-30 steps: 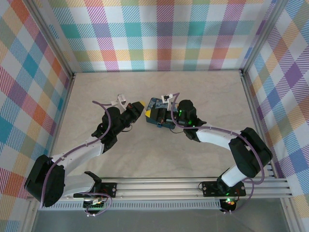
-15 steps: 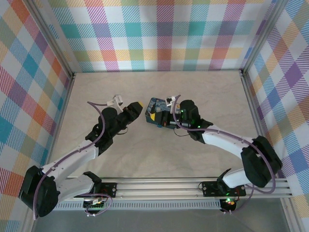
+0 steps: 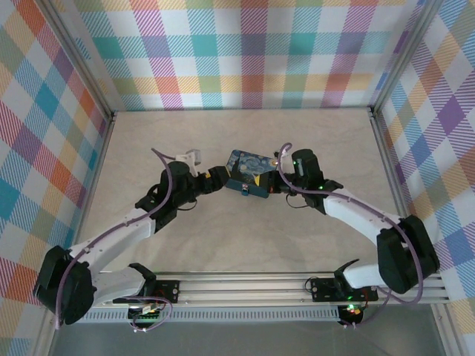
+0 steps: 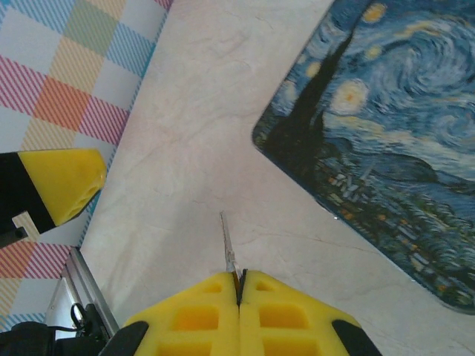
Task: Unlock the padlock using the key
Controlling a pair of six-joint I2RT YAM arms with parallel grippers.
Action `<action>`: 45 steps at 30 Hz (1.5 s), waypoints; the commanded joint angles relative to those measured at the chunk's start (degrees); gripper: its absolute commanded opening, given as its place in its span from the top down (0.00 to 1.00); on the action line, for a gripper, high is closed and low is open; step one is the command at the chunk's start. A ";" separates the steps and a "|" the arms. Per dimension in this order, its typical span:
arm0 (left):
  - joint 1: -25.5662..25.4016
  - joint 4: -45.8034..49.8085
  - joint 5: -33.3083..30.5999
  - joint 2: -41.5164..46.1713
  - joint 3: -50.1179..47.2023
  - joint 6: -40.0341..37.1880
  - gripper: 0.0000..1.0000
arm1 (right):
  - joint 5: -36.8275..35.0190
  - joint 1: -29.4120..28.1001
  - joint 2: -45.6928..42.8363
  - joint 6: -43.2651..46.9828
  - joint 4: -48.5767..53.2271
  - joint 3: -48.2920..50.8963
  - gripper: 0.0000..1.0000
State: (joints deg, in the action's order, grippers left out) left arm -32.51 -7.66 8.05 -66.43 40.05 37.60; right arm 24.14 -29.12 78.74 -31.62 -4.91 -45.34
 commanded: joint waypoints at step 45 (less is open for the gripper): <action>-5.09 -17.04 6.65 -31.75 3.90 -15.98 0.28 | 3.75 4.18 24.82 -1.95 -5.82 -7.57 0.99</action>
State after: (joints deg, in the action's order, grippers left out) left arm -36.73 -22.72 14.52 -97.08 42.22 23.81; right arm 28.93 -23.86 102.80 -32.77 -15.59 -55.16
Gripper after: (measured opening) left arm 0.719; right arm 0.067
